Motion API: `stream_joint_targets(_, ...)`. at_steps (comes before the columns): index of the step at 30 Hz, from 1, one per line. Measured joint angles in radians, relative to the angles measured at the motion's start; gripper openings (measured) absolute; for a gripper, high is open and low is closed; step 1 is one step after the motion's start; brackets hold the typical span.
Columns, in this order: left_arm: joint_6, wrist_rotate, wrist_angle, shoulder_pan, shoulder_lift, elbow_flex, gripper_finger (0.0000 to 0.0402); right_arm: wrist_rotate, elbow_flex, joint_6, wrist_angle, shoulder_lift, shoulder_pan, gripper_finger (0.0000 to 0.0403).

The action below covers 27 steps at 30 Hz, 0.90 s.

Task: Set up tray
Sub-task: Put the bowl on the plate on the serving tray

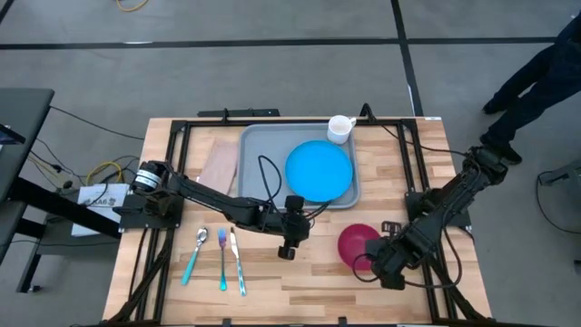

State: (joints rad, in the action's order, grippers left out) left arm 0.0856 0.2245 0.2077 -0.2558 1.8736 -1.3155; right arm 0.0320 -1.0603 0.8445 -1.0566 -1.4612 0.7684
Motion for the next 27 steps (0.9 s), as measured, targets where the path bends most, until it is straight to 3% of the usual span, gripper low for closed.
stream_joint_targets(10, -0.048, 0.016, -0.112, -0.002, 0.013, 0.001, 0.019, 0.076, 0.0, -0.166, 0.075, 0.0, -0.018, 0.0127)
stream_joint_targets(17, -0.005, 0.008, -0.118, -0.008, 0.013, 0.001, 0.019, 0.062, -0.001, -0.258, 0.063, -0.007, -0.021, 0.0127)
stream_joint_targets(27, 0.0, 0.009, -0.114, -0.014, 0.013, 0.001, 0.019, 0.121, -0.006, -0.399, 0.072, -0.2, -0.062, 0.0126)
